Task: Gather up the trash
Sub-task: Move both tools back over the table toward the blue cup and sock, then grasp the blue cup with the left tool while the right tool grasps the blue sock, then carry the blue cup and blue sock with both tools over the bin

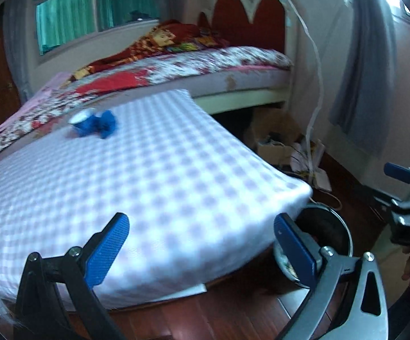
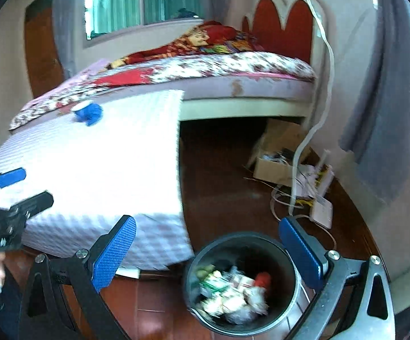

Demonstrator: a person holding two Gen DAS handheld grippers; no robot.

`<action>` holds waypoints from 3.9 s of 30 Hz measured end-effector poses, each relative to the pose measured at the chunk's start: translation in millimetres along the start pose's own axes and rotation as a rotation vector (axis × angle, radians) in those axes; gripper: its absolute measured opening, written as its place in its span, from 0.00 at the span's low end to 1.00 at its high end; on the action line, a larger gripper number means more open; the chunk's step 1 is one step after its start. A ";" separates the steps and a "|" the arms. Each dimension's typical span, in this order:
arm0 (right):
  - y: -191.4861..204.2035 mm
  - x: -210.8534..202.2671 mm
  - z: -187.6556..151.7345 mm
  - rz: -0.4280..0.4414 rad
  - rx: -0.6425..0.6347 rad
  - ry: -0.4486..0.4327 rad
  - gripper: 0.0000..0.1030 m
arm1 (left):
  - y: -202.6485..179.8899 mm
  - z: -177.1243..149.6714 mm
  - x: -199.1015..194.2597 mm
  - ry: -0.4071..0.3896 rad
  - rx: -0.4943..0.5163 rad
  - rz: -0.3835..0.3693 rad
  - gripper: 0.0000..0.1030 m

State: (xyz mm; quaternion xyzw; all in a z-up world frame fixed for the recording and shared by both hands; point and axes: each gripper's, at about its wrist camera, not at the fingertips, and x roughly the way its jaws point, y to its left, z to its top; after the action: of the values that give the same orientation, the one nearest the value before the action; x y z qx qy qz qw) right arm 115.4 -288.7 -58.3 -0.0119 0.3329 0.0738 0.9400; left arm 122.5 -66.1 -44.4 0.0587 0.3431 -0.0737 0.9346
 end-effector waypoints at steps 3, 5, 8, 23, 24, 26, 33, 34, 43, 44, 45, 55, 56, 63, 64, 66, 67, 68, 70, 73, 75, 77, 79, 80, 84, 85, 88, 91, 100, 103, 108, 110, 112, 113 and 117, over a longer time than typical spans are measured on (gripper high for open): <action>20.4 -0.5 18.5 0.027 -0.044 -0.009 0.99 | 34.1 12.0 -6.2 -0.011 -0.054 0.018 0.99; 29.0 0.9 28.8 0.044 -0.054 -0.007 0.99 | 56.9 19.3 -12.4 -0.021 -0.082 0.045 0.99; 49.3 2.8 50.2 0.069 -0.078 -0.019 0.99 | 85.2 26.9 -19.7 -0.036 -0.102 0.089 0.99; 203.2 140.8 138.1 0.212 -0.318 0.066 0.99 | 229.2 37.6 41.7 -0.011 -0.202 0.211 0.99; 209.6 151.9 144.1 0.227 -0.313 0.074 0.99 | 237.5 38.5 48.8 -0.004 -0.203 0.222 0.99; 227.2 179.9 160.5 0.249 -0.305 0.079 0.98 | 258.3 41.5 68.4 0.012 -0.213 0.243 0.99; 289.7 281.0 199.4 0.270 -0.328 0.156 0.74 | 297.2 54.0 118.1 0.046 -0.219 0.261 0.99; 295.7 290.3 199.9 0.263 -0.337 0.163 0.74 | 299.7 55.3 123.6 0.048 -0.222 0.255 0.99; 296.0 341.9 212.7 0.296 -0.283 0.200 0.47 | 298.1 81.3 180.3 0.074 -0.218 0.219 0.99; 296.3 344.5 214.4 0.313 -0.279 0.199 0.37 | 296.3 84.2 185.5 0.077 -0.224 0.207 0.99; 296.1 345.7 215.5 0.322 -0.280 0.196 0.36 | 295.4 86.8 190.0 0.077 -0.228 0.201 0.99; 255.7 352.7 240.5 0.252 -0.198 0.143 0.34 | 273.7 123.9 232.6 0.062 -0.215 0.185 0.99; 254.5 353.7 241.9 0.252 -0.196 0.141 0.34 | 272.6 128.9 239.1 0.065 -0.211 0.176 0.99; 256.6 365.0 240.1 0.263 -0.194 0.158 0.35 | 279.1 146.2 267.6 0.088 -0.235 0.177 0.95; 256.6 365.2 238.9 0.262 -0.193 0.158 0.35 | 282.0 145.9 271.0 0.092 -0.250 0.169 0.93; 255.1 366.8 238.8 0.264 -0.183 0.162 0.35 | 286.4 145.6 278.3 0.111 -0.266 0.171 0.87; 254.5 366.9 238.7 0.264 -0.180 0.164 0.35 | 286.7 146.2 279.7 0.111 -0.272 0.161 0.75; 253.9 366.6 238.3 0.263 -0.180 0.166 0.35 | 287.8 146.2 278.7 0.104 -0.277 0.138 0.73; 252.6 363.7 237.8 0.265 -0.182 0.165 0.35 | 284.1 146.2 272.6 0.096 -0.253 0.157 0.73; 250.2 354.1 237.8 0.263 -0.190 0.149 0.35 | 272.5 144.1 260.0 0.078 -0.181 0.161 0.72; 246.6 343.5 237.9 0.269 -0.191 0.133 0.35 | 262.9 141.9 245.7 0.060 -0.131 0.170 0.72; 242.4 330.1 236.3 0.267 -0.198 0.113 0.34 | 257.3 139.1 229.3 0.041 -0.109 0.174 0.72; 236.2 313.0 232.7 0.266 -0.202 0.092 0.34 | 254.7 136.3 215.3 0.031 -0.107 0.168 0.72; 233.8 306.9 231.4 0.264 -0.202 0.086 0.34 | 253.0 134.1 206.6 0.026 -0.105 0.167 0.72; 219.8 274.1 222.5 0.256 -0.196 0.061 0.34 | 246.5 123.5 175.7 0.011 -0.112 0.173 0.72; 216.6 266.4 220.0 0.254 -0.193 0.057 0.34 | 245.1 121.7 171.1 0.008 -0.112 0.176 0.72; 207.3 242.8 213.0 0.255 -0.178 0.046 0.34 | 236.6 110.7 150.2 0.005 -0.114 0.178 0.72; 197.6 218.2 205.4 0.262 -0.157 0.031 0.34 | 227.4 100.5 133.3 0.006 -0.106 0.182 0.72; 176.4 147.6 179.1 0.283 -0.135 -0.004 0.34 | 199.9 86.1 74.5 -0.028 -0.092 0.170 0.72; 169.7 129.4 175.0 0.288 -0.122 -0.016 0.34 | 189.8 84.7 59.8 -0.040 -0.080 0.164 0.72; 159.9 93.3 165.7 0.289 -0.119 -0.042 0.34 | 171.7 82.0 37.1 -0.059 -0.069 0.146 0.72; 155.4 81.3 160.9 0.289 -0.115 -0.050 0.34 | 163.0 80.5 25.8 -0.070 -0.067 0.135 0.72; 150.4 70.1 156.1 0.283 -0.114 -0.059 0.34 | 154.6 79.1 16.8 -0.079 -0.063 0.123 0.72; 146.3 63.5 152.6 0.284 -0.111 -0.063 0.34 | 149.0 78.5 11.8 -0.085 -0.059 0.116 0.72; 129.6 43.2 140.8 0.282 -0.090 -0.074 0.34 | 127.4 76.8 -2.0 -0.101 -0.042 0.089 0.72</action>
State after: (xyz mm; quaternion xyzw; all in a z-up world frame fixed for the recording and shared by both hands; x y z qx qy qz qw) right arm 217.5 -144.9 27.6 -0.0046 0.2929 0.2204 0.9304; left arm 192.2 46.9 22.7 0.0503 0.2939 -0.0277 0.9541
